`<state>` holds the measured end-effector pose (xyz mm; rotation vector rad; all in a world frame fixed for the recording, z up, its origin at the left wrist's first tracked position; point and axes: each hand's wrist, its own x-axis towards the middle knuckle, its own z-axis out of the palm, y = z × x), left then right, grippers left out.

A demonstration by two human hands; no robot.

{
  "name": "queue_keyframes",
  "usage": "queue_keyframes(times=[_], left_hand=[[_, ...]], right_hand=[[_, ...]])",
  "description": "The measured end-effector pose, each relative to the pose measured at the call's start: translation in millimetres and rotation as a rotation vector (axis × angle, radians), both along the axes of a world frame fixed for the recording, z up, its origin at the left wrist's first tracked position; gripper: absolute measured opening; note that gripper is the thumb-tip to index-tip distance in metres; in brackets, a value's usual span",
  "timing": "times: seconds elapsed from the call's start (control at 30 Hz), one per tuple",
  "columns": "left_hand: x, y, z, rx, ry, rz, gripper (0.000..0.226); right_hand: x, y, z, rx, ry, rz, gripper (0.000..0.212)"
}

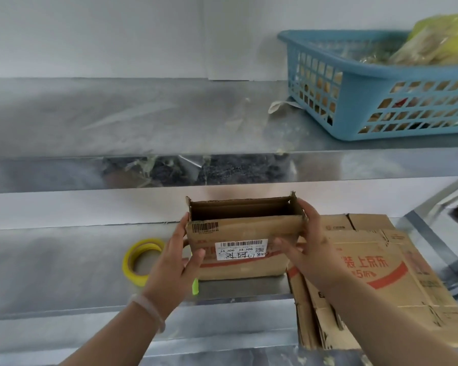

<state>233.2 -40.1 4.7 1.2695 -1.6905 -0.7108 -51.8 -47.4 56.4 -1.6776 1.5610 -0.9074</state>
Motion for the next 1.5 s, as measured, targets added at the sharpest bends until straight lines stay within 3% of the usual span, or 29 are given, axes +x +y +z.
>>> queue_keyframes(times=[0.17, 0.3, 0.4, 0.5, 0.7, 0.83, 1.03, 1.2, 1.33, 1.43, 1.5], left_hand=[[2, 0, 4, -0.138, -0.095, 0.075, 0.061], [2, -4, 15, -0.190, -0.066, 0.100, 0.053], [1, -10, 31, -0.158, -0.043, 0.152, 0.042], [2, -18, 45, -0.123, -0.135, 0.160, 0.042], [0, -34, 68, -0.020, -0.121, 0.163, 0.021], [1, -44, 78, 0.117, -0.197, 0.160, 0.041], [0, -44, 84, 0.244, -0.283, -0.013, 0.064], [6, -32, 77, 0.224, -0.069, -0.066, 0.062], [6, -26, 66, 0.148, -0.046, 0.032, 0.013], [-2, -23, 60, 0.100, 0.026, 0.179, 0.022], [-6, -23, 56, 0.085, 0.044, 0.214, 0.047]], right_hand=[[-4, -1, -7, -0.052, 0.071, 0.013, 0.082], [-2, -7, 0, -0.150, 0.091, -0.025, 0.074], [-2, -16, 13, -0.219, 0.198, -0.003, 0.053], [1, -27, 26, -0.215, 0.260, -0.039, 0.036], [3, -50, 42, -0.069, 0.368, -0.035, 0.033], [4, -55, 45, -0.020, 0.320, -0.004, 0.041], [-2, -49, 49, -0.033, 0.307, 0.155, 0.050], [-13, -37, 39, -0.042, 0.334, 0.222, 0.034], [-15, -35, 28, -0.123, 0.302, 0.072, 0.011], [-17, -33, 25, -0.098, 0.167, -0.034, 0.016], [-18, -34, 25, -0.121, 0.124, -0.061, 0.034]])
